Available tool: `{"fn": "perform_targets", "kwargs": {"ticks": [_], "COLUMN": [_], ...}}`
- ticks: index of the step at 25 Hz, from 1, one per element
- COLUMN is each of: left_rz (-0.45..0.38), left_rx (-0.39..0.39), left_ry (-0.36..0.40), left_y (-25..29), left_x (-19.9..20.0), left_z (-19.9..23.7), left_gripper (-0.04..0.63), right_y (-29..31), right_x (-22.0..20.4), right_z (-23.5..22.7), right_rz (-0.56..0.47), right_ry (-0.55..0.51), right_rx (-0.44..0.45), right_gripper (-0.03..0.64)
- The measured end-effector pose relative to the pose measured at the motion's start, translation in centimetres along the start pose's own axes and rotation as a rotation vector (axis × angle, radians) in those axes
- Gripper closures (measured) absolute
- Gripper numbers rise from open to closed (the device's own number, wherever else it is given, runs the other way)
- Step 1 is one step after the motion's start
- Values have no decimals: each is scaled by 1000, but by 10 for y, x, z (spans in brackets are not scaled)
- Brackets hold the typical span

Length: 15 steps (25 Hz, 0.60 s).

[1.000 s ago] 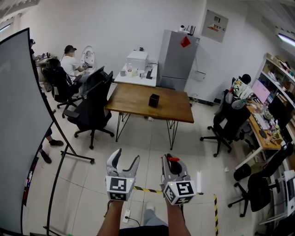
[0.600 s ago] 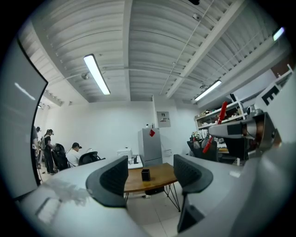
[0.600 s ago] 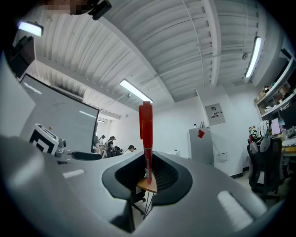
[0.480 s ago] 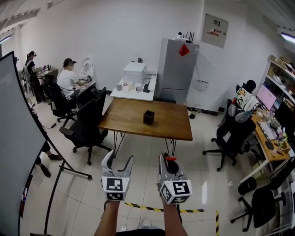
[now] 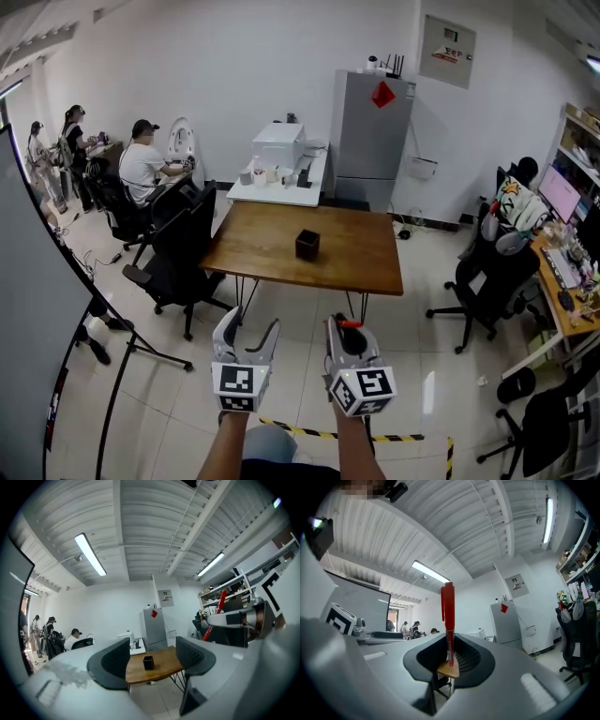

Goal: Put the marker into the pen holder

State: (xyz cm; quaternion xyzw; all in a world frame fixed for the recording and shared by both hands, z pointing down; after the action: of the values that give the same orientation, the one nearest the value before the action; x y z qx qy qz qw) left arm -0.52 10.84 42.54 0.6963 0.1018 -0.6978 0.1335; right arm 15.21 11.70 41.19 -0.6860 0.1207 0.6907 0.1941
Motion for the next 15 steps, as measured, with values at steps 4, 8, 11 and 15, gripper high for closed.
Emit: {"fn": "perform_targets", "kwargs": {"ticks": [4, 8, 11, 15], "left_rz": [25, 30, 7, -5], "left_rx": [-1, -8, -39, -72], "left_ry": [-6, -8, -48, -72], "left_y": [32, 76, 122, 180], "left_x": [-10, -22, -24, -8], "left_z": [16, 38, 61, 98], "left_gripper": [287, 302, 302, 302], "right_y": [32, 76, 119, 181], "right_x": [-13, -25, -32, -28], "right_z": [-5, -17, -31, -42], "right_rz": [17, 13, 23, 25], "right_ry": [12, 20, -12, -36], "right_rx": [25, 26, 4, -21], "right_gripper": [569, 569, 569, 569]}}
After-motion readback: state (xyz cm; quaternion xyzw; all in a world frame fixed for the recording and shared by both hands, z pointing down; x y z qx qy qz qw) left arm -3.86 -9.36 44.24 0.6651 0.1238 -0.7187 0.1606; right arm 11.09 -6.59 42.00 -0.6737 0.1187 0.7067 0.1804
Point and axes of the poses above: the fingertips, and each gripper's own axes: y forward along the fingers, z to its left, x out of its top, the point moved 1 cm from there along -y, backward along the fingers, and after that the axes turned 10 degrees about -y, right-handed, at the moved point
